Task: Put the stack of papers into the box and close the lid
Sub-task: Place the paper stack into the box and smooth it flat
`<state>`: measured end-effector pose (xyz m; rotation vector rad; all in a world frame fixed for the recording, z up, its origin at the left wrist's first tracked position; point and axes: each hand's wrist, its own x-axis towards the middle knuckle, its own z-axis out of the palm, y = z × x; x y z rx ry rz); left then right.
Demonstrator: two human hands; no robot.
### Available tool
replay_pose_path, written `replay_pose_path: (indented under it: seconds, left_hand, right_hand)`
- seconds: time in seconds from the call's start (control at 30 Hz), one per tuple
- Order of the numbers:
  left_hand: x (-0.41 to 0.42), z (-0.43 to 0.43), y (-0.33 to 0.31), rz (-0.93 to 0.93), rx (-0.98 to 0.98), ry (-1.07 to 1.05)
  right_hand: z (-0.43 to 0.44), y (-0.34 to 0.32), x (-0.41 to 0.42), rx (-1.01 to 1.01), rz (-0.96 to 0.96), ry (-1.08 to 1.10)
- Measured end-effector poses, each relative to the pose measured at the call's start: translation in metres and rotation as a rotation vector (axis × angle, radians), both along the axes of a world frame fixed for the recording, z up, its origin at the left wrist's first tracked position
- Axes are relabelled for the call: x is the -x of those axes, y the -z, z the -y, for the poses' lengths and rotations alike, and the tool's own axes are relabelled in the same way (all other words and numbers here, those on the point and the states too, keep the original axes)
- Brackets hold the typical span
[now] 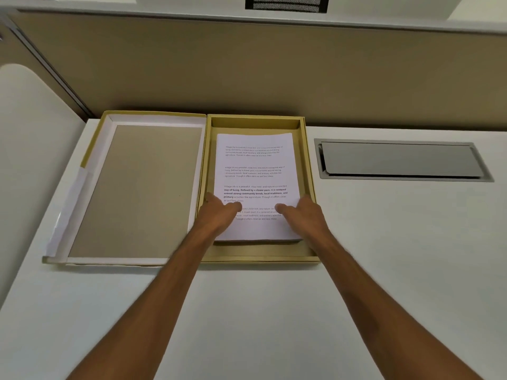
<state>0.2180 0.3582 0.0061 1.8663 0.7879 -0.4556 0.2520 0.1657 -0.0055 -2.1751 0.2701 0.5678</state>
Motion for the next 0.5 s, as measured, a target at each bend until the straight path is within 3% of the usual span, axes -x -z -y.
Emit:
replay_pose_path:
  seconds: [0.23,0.37,0.5]
  left_hand:
    - [0.015,0.001,-0.016,0.059,-0.081,0.036]
    - [0.042,-0.008,-0.023,0.174,-0.181,-0.129]
    - [0.085,-0.016,-0.013,0.202,-0.138,-0.412]
  right_hand:
    - [0.009,-0.012,0.016,0.025,0.055,-0.053]
    - [0.014,-0.015,0.049,0.155,0.374,-0.161]
    - [0.002,-0.009,0.095,0.273,0.607,-0.322]
